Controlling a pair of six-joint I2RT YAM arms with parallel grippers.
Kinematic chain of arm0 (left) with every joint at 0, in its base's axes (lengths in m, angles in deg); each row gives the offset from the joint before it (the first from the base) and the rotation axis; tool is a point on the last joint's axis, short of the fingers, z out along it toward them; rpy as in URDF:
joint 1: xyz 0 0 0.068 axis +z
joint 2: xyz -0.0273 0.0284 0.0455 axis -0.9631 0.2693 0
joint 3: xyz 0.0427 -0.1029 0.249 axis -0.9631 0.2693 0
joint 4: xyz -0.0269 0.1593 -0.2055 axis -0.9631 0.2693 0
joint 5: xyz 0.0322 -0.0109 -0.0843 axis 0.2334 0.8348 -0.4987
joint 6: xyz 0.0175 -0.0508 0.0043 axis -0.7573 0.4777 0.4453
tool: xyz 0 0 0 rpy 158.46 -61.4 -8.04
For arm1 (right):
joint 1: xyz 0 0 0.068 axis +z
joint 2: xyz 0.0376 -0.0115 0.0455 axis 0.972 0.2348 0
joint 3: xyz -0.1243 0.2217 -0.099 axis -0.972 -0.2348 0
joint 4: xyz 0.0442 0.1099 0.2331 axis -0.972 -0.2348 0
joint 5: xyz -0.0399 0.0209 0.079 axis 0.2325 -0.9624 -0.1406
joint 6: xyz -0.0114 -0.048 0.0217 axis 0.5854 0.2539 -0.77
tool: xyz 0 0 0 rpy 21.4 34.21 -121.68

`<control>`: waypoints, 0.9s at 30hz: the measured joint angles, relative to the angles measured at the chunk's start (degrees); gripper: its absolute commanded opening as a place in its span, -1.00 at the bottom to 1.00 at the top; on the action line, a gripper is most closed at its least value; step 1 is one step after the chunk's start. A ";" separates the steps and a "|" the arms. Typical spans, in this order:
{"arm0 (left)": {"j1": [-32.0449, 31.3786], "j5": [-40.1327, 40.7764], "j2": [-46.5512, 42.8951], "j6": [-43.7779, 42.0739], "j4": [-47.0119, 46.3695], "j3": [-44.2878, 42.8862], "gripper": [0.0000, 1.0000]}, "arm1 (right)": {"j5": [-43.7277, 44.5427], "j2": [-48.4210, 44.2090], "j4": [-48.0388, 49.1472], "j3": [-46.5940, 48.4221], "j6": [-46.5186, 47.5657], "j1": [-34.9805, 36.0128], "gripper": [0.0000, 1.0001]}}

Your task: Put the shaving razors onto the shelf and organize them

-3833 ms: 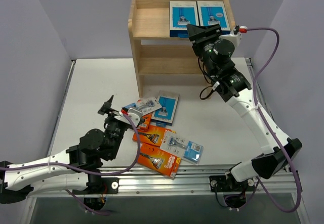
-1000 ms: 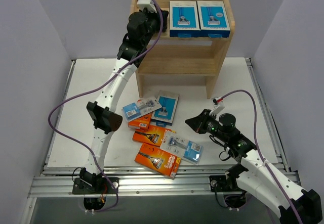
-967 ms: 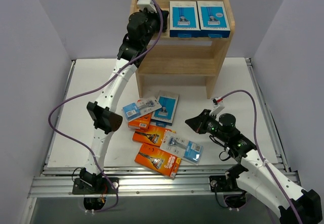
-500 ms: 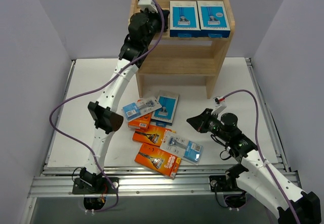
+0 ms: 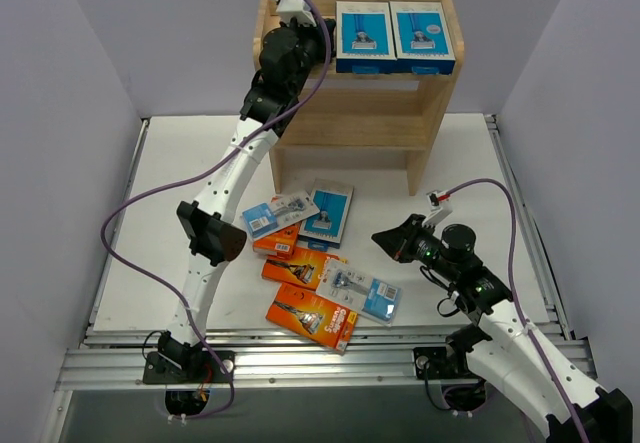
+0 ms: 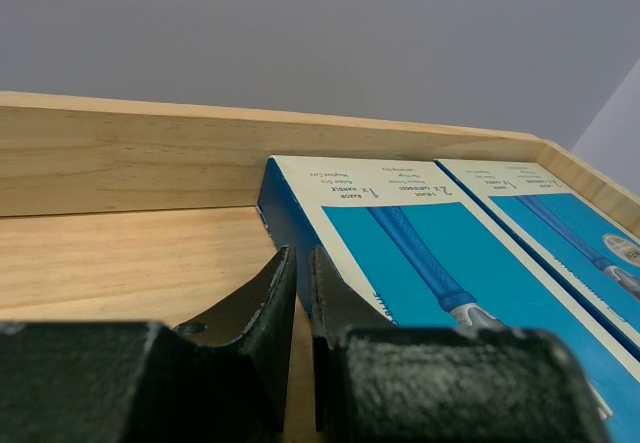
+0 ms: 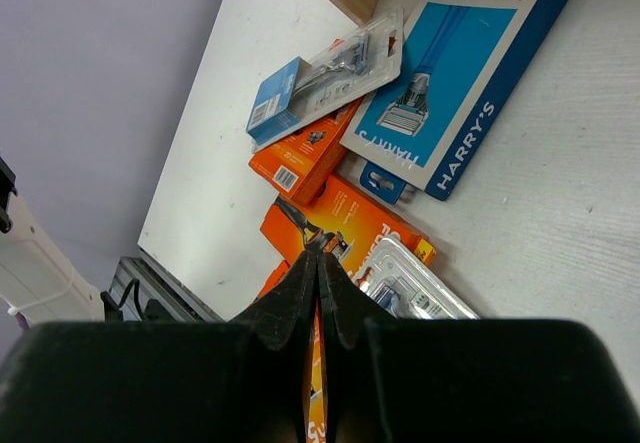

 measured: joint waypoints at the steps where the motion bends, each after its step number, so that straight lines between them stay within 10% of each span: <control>1: -0.02 0.15 0.00 -0.07 0.00 0.00 -0.62 | -0.20 0.02 0.00 -0.02 0.00 -0.15 -1.00; 27: 0.72 2.27 -2.86 -2.27 -0.17 4.31 -0.63 | -1.14 -0.46 0.02 -1.62 -0.68 -1.27 -1.00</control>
